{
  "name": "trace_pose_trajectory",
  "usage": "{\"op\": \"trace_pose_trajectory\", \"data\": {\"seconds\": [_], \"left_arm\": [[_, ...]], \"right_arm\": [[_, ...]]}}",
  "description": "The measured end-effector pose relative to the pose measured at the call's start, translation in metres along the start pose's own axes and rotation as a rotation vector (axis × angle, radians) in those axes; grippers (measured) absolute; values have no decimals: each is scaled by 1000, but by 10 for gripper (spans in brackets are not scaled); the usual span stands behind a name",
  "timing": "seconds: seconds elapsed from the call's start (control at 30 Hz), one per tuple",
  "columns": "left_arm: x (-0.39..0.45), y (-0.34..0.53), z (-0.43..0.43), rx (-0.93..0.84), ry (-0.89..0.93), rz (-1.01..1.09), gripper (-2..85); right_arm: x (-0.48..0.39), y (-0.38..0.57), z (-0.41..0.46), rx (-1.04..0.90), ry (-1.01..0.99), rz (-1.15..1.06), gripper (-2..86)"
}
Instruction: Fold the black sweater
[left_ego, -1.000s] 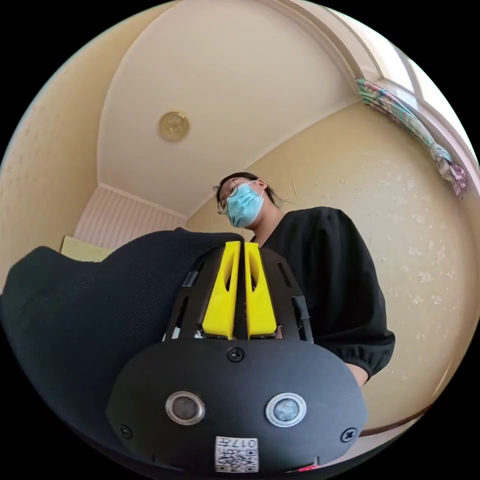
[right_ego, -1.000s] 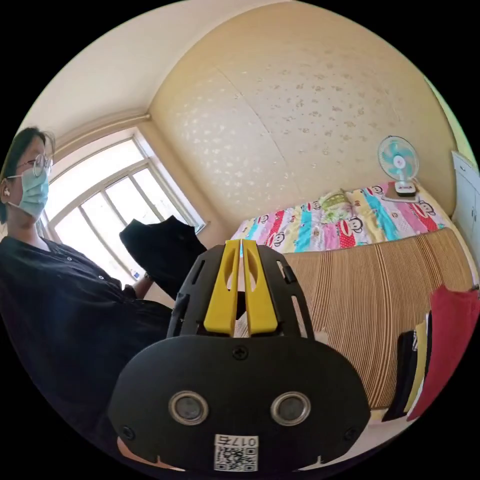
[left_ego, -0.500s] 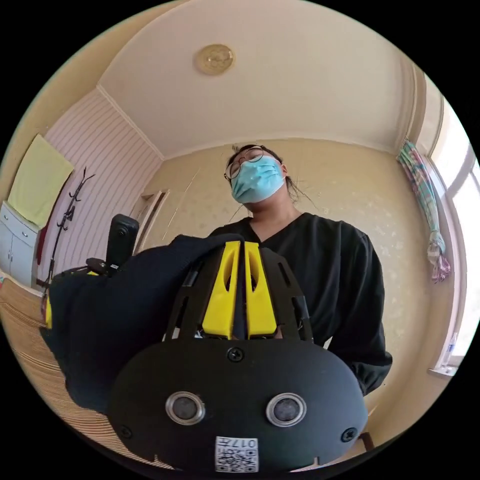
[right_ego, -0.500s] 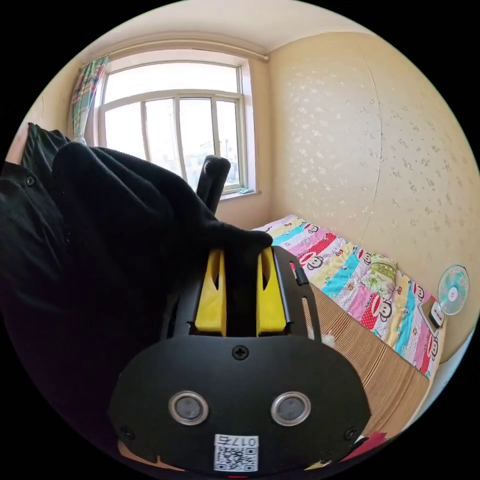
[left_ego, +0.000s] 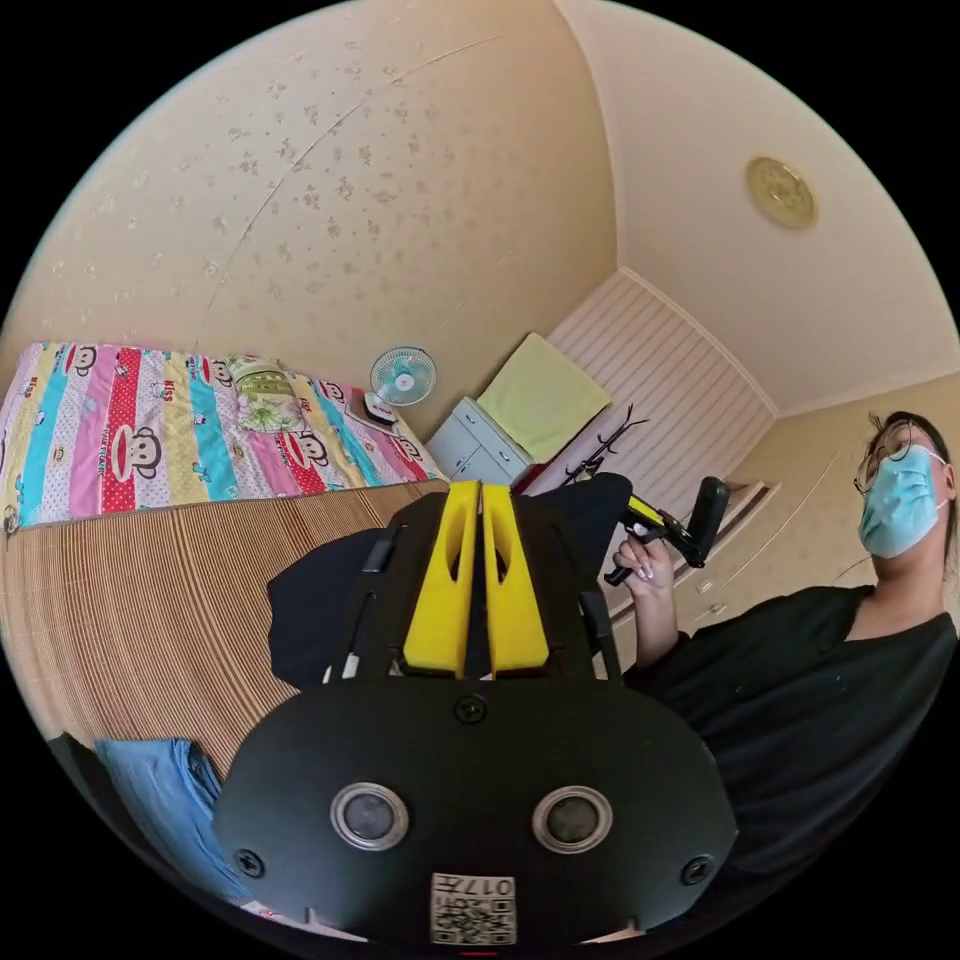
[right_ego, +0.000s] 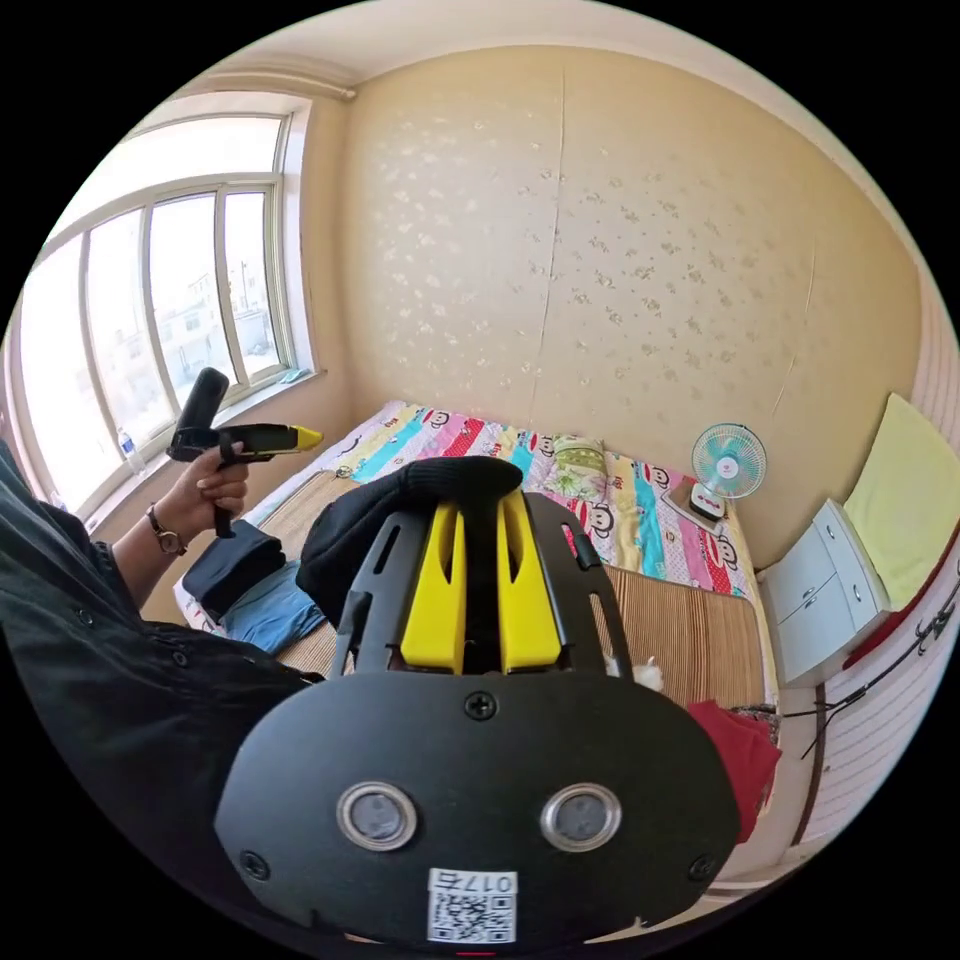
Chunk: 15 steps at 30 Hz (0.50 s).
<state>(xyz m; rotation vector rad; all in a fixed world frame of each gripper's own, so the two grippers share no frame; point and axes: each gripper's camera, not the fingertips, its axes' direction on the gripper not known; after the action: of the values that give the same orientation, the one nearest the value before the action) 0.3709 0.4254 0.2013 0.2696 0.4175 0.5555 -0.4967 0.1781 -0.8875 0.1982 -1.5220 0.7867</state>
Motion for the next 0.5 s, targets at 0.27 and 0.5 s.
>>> {"op": "trace_pose_trajectory", "data": {"seconds": [0.27,0.5], "left_arm": [[104,42,122,-226,-42,190,122],[149,67,181,-229,-246,255,132]], "right_arm": [[11,-29,21,-41,42,43,56],[25,-53,12,-47,43,58,55]]}}
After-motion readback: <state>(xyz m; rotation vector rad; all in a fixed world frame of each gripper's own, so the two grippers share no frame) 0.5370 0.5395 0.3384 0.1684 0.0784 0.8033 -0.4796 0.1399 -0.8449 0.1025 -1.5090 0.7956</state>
